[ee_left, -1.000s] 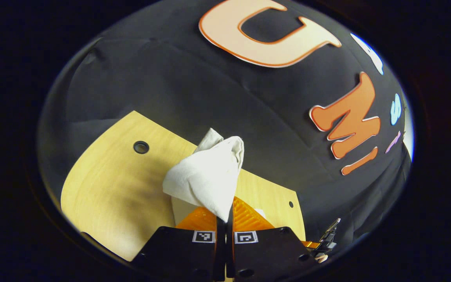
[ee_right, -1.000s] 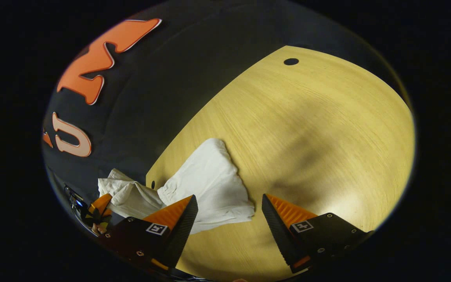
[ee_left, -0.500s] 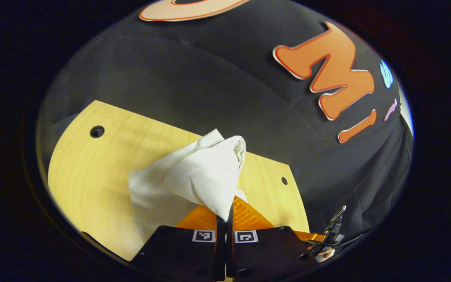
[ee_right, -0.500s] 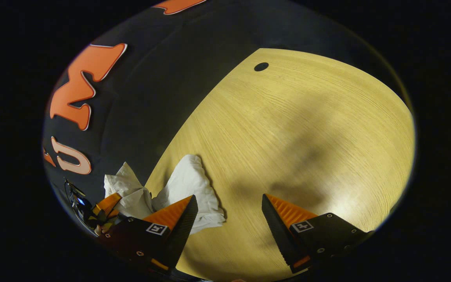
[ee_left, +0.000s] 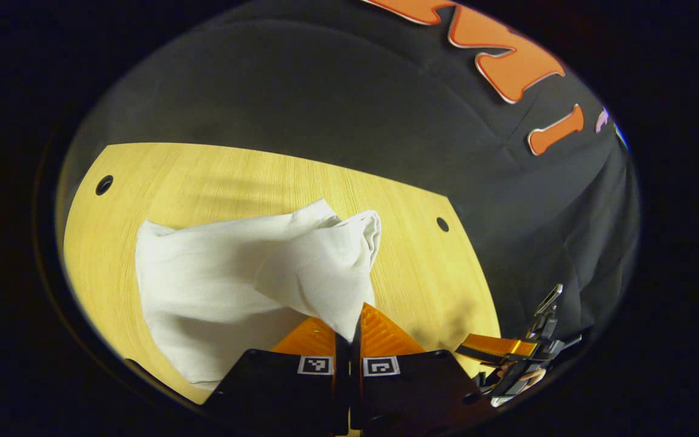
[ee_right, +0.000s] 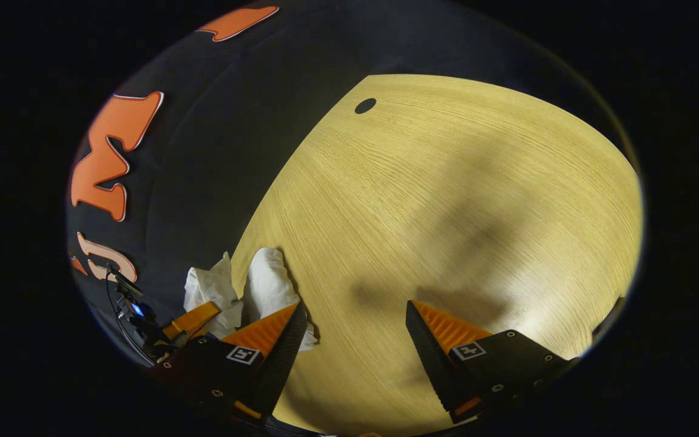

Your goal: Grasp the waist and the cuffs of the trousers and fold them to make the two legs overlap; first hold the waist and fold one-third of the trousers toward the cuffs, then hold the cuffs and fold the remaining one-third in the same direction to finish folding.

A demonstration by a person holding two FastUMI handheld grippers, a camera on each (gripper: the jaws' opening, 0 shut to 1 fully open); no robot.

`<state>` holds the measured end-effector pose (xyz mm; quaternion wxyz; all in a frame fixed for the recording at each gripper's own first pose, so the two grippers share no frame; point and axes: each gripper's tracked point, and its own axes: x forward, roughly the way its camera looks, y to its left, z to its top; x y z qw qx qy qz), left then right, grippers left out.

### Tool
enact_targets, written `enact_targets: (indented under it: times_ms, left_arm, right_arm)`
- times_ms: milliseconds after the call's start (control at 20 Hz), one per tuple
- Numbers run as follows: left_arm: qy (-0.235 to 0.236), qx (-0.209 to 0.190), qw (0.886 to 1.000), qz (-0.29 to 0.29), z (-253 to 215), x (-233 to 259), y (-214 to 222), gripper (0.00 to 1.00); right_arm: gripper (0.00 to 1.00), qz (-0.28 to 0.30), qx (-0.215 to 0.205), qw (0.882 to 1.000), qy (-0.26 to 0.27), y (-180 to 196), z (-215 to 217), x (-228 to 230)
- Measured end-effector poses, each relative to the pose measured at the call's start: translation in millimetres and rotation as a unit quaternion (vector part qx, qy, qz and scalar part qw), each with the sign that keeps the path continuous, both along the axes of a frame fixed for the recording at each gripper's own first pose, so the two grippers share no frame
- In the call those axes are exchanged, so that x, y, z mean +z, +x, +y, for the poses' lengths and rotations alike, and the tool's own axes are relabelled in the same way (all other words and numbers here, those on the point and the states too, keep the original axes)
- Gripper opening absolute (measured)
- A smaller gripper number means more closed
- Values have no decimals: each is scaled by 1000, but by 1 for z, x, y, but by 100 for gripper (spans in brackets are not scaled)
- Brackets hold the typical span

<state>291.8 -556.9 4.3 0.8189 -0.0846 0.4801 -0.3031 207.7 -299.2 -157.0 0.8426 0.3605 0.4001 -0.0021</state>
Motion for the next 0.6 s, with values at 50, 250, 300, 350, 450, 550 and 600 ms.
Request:
enact_targets:
  times_ms: [50,250,300,350,450,550,600]
  left_arm:
    - [10,-3,1000,3,0,-5,-1,5]
    - [15,-11,1000,24,-13,-23,-4,16]
    - [8,-14,999,31,-20,-24,-9,33]
    - [4,-16,999,35,-26,-25,-13,50]
    - [13,-21,999,31,-24,-29,-17,83]
    - [21,-19,999,20,-13,-21,-17,100]
    - [21,-18,999,18,-10,-19,-19,100]
  right_arm:
    - [99,0,-1,1000,-1,0,0,-2]
    - [99,-3,0,1000,-8,-6,-4,-1]
    - [99,-2,0,1000,-11,-6,-4,-2]
    - [99,-1,1,1000,-12,-7,-2,-3]
    - [99,-2,1,1000,-10,-6,4,-1]
    - [99,-2,5,1000,-11,-4,13,2]
    - [99,-3,8,1000,-18,-2,17,3]
